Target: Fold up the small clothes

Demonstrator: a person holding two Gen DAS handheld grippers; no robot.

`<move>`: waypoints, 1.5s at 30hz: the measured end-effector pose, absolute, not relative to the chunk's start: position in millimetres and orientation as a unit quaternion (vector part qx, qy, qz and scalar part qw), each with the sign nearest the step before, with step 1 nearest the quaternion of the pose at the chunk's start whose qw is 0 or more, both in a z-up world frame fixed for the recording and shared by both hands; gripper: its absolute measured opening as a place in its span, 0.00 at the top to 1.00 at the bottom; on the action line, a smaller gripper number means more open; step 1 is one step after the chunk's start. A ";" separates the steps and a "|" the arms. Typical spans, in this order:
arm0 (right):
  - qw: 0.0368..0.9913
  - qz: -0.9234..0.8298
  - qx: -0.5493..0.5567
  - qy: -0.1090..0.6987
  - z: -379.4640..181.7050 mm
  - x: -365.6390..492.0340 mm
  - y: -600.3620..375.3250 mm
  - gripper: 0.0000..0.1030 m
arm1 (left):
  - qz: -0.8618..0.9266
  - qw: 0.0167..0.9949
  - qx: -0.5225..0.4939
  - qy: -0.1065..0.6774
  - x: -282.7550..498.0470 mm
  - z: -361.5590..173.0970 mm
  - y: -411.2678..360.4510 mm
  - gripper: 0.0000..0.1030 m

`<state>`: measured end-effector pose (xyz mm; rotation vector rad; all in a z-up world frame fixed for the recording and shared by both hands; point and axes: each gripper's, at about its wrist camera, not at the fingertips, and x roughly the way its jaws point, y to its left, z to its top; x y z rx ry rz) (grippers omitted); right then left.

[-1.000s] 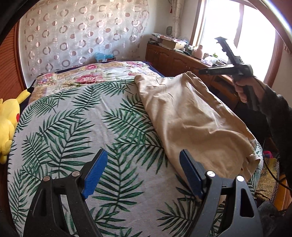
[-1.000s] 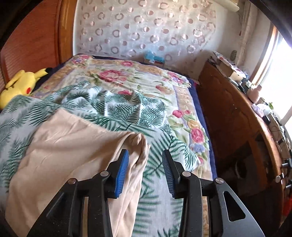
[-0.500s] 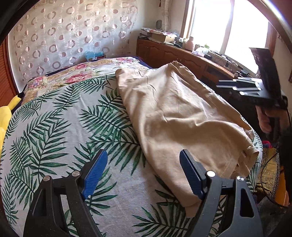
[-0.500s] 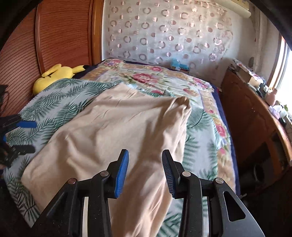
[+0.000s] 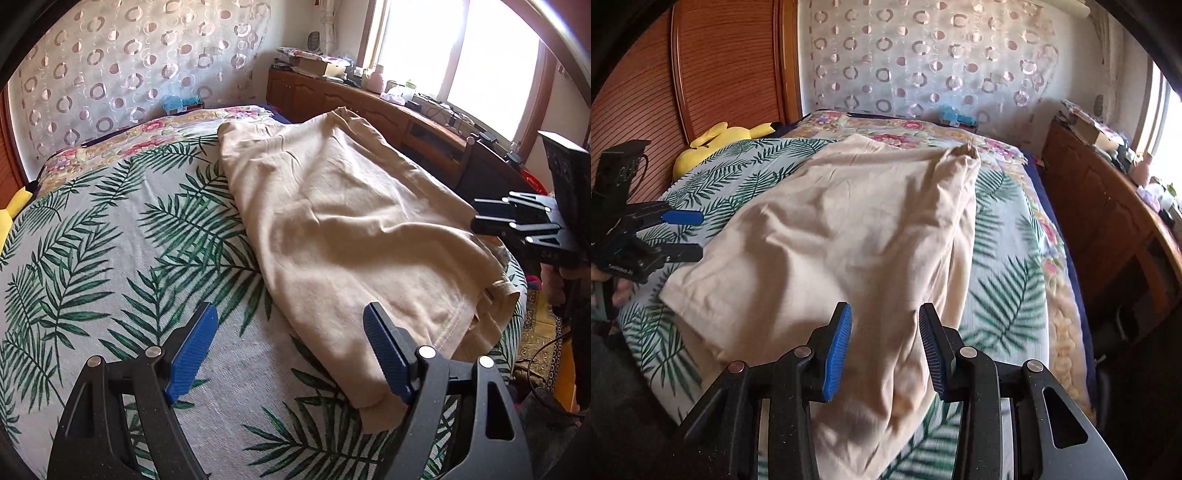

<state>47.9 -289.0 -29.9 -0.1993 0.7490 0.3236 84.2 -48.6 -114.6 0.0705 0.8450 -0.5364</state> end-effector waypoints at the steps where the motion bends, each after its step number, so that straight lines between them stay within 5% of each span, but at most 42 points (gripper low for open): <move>1: 0.913 0.158 -0.094 0.365 -29.5 45.9 -290.4 0.62 | -0.260 0.876 0.033 0.405 82.9 -114.6 -48.7 0.21; 10: 0.908 0.157 -0.077 0.382 -37.1 25.2 -298.2 0.63 | -0.282 0.869 0.034 0.404 69.4 -113.9 -53.8 0.22; 14: 0.905 0.171 -0.071 0.383 -36.5 23.7 -295.3 0.95 | -0.282 0.868 0.035 0.408 68.1 -114.6 -55.1 0.22; 23: 0.903 0.180 -0.107 0.375 -18.9 -9.3 -299.9 0.99 | -0.292 0.864 0.034 0.410 61.1 -112.0 -53.2 0.31; 30: 0.903 0.162 -0.092 0.387 -25.8 -10.5 -303.5 0.98 | -0.312 0.850 0.030 0.423 54.8 -114.8 -55.5 0.53; 37: 0.902 0.159 -0.087 0.392 -30.6 -5.4 -304.6 0.98 | -0.318 0.844 0.036 0.430 49.5 -117.9 -58.5 0.58; 42: 0.902 0.159 -0.074 0.394 -30.7 -4.7 -307.9 0.98 | -0.334 0.835 0.030 0.436 48.3 -118.7 -60.1 0.88; 45: 0.902 0.161 -0.075 0.393 -33.1 -4.2 -308.7 0.98 | -0.338 0.838 0.024 0.429 45.9 -111.7 -55.9 0.96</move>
